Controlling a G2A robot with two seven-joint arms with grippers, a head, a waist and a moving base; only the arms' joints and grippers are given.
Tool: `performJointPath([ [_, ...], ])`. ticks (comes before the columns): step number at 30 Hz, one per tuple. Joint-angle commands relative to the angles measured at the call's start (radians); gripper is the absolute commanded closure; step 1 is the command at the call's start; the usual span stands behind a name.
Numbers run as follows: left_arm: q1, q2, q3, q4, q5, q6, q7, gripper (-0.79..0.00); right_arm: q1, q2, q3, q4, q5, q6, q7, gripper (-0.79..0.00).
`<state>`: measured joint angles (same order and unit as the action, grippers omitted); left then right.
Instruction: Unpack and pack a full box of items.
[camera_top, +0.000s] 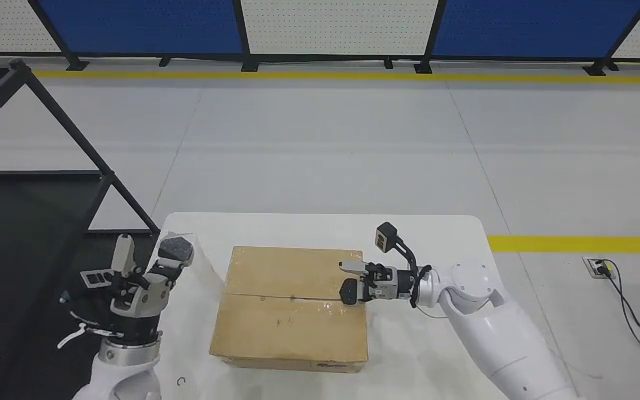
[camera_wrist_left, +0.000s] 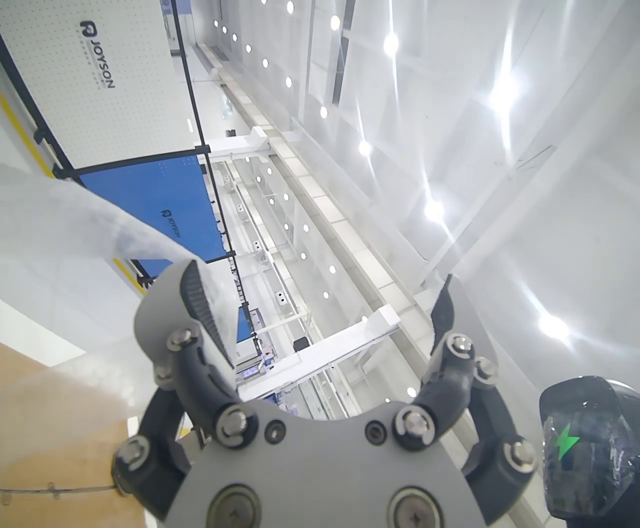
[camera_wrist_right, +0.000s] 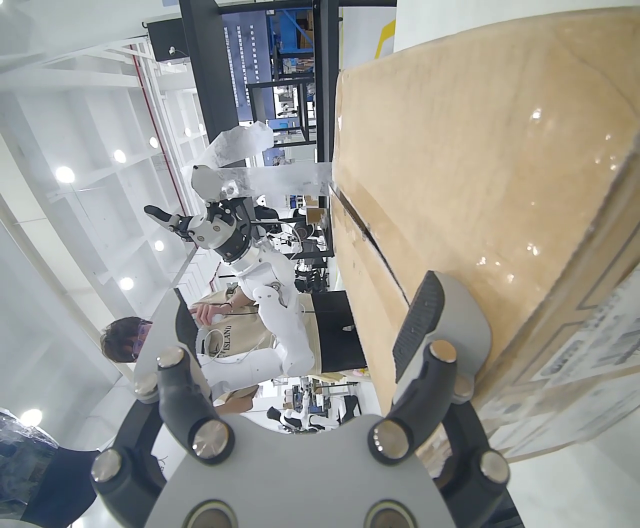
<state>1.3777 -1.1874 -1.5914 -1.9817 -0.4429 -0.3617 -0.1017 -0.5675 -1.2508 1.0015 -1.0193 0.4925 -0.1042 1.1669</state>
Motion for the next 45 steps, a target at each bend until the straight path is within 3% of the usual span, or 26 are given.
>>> performJointPath([
  [1, -0.006, -0.002, 0.016, 0.002, 0.013, 0.005, -0.004, -0.785, 0.001, 0.000, 0.000, 0.001, 0.000, -0.002, 0.001, -0.785],
  [17, -0.051, -0.019, 0.156, 0.000, 0.123, 0.030, -0.047, -0.785, -0.007, 0.000, 0.009, 0.010, -0.001, -0.011, 0.005, -0.785],
  [45, -0.085, -0.041, 0.312, 0.032, 0.301, 0.074, -0.124, -0.785, -0.029, 0.001, 0.020, -0.021, -0.008, -0.014, 0.000, -0.785],
])
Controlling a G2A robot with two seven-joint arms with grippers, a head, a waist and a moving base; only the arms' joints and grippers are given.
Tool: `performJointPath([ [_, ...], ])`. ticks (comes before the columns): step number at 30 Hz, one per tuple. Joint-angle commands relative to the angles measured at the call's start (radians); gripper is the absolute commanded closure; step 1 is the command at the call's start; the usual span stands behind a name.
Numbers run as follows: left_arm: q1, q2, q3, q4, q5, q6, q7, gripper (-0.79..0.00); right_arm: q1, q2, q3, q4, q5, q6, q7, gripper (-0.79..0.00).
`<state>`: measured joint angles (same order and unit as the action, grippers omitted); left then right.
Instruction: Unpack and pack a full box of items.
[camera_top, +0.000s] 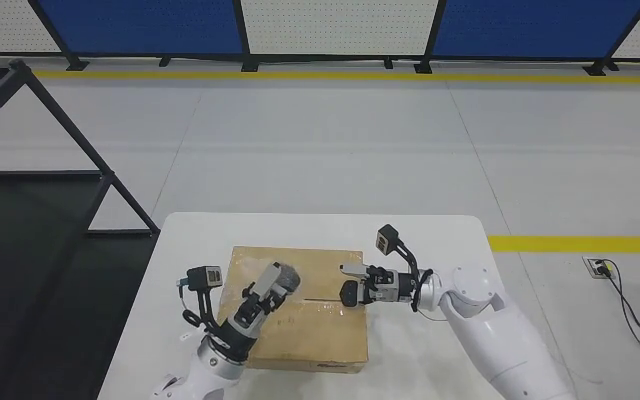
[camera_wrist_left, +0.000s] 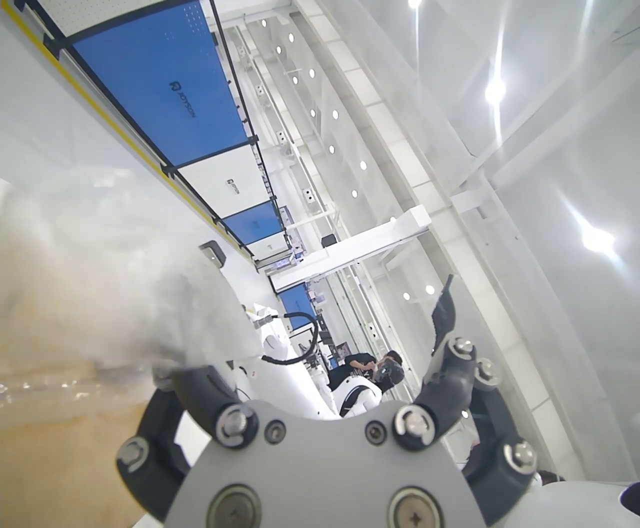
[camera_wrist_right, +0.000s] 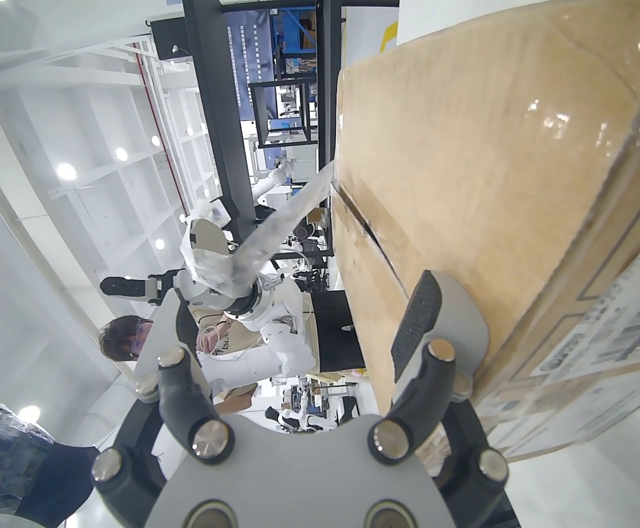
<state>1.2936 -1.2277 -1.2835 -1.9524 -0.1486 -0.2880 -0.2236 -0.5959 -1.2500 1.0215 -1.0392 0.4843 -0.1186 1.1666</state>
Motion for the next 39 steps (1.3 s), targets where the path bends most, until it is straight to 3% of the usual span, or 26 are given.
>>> performJointPath([
  [1, -0.002, -0.001, 0.010, 0.005, 0.013, 0.001, -0.005, -0.785, -0.002, 0.000, 0.001, -0.002, 0.000, -0.001, 0.000, -0.785],
  [39, -0.093, -0.040, 0.177, 0.076, 0.103, 0.062, -0.036, -0.785, -0.088, 0.036, 0.104, -0.085, -0.020, 0.005, -0.024, -0.785],
])
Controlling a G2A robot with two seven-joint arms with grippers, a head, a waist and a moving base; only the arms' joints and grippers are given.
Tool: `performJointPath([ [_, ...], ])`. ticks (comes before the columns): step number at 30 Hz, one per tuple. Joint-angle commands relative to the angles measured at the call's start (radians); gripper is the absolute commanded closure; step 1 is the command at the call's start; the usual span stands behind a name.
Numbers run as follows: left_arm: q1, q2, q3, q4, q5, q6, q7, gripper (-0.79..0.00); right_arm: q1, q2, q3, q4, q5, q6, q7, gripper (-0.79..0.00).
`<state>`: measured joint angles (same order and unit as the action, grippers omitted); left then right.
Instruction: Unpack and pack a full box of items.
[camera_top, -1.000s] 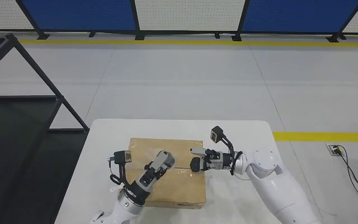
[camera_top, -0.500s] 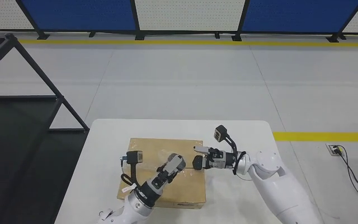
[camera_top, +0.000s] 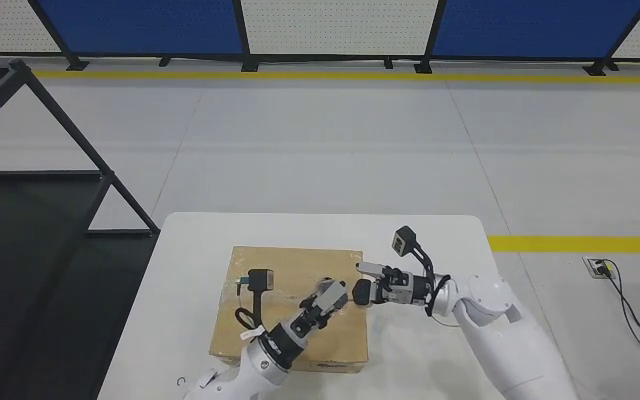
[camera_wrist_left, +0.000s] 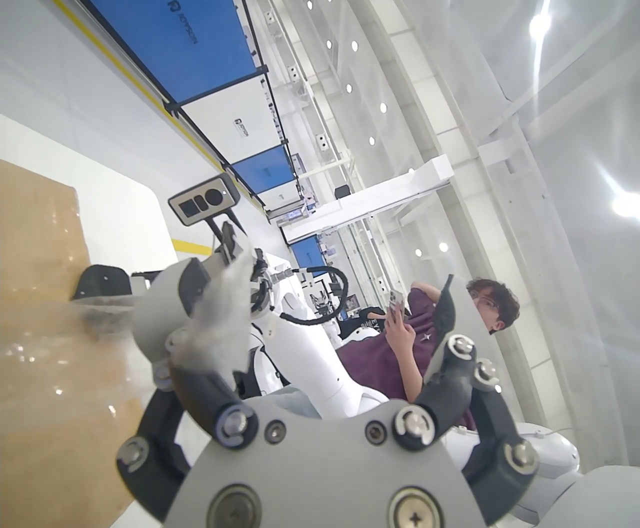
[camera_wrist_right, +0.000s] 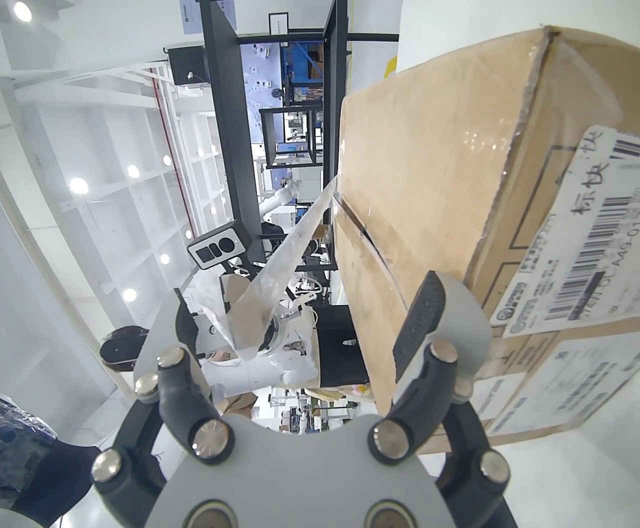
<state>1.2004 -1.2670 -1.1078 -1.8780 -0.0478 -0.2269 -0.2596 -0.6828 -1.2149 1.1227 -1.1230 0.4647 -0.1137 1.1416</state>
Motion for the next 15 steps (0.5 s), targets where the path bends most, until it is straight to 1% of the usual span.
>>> performJointPath([
  [1, 0.000, -0.001, 0.004, 0.002, 0.002, 0.001, -0.001, -0.785, -0.004, 0.002, 0.005, -0.003, 0.000, -0.001, 0.002, -0.785],
  [15, -0.010, -0.011, 0.013, 0.001, 0.002, 0.019, -0.002, -0.785, -0.007, 0.005, 0.008, 0.003, 0.005, -0.002, 0.004, -0.785],
])
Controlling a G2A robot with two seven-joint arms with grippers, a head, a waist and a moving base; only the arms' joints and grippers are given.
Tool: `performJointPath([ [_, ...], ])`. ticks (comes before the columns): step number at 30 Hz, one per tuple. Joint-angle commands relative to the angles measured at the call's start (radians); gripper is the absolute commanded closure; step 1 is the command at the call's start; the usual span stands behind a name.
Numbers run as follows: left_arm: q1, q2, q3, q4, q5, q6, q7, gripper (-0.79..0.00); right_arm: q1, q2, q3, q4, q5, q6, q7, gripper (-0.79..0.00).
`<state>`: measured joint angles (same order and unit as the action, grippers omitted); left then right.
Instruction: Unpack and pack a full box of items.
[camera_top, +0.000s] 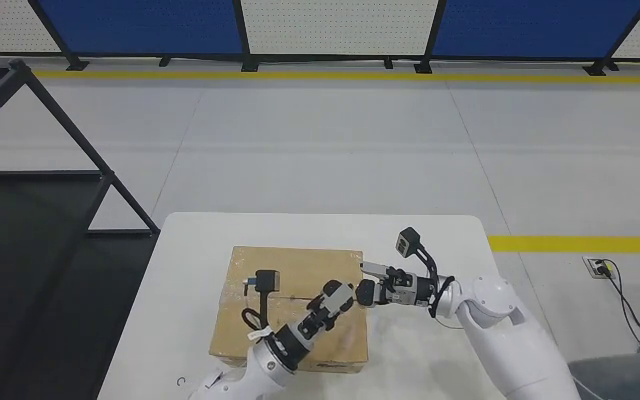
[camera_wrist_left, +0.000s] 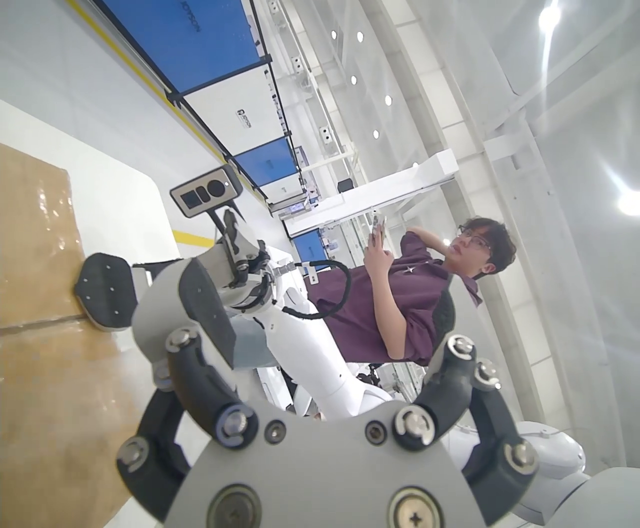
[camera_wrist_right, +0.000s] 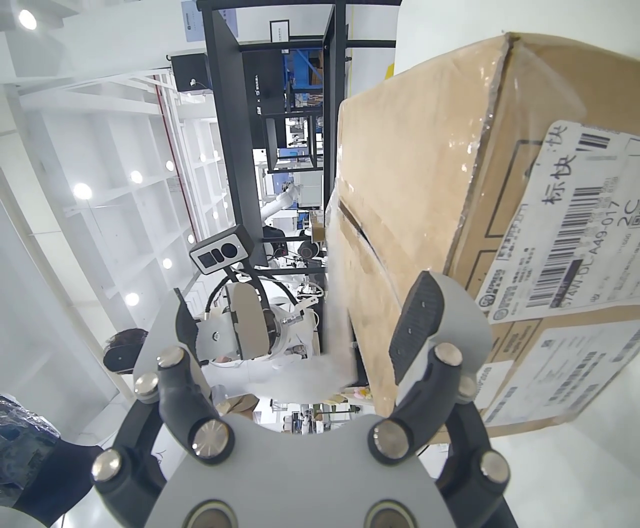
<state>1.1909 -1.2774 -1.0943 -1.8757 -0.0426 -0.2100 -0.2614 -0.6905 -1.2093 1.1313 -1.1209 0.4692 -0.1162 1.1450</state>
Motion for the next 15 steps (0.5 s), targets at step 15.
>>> performJointPath([
  [15, 0.053, 0.014, -0.178, -0.150, -0.156, 0.044, -0.085, -0.785, 0.014, -0.004, -0.022, -0.005, 0.002, 0.011, 0.005, -0.785],
])
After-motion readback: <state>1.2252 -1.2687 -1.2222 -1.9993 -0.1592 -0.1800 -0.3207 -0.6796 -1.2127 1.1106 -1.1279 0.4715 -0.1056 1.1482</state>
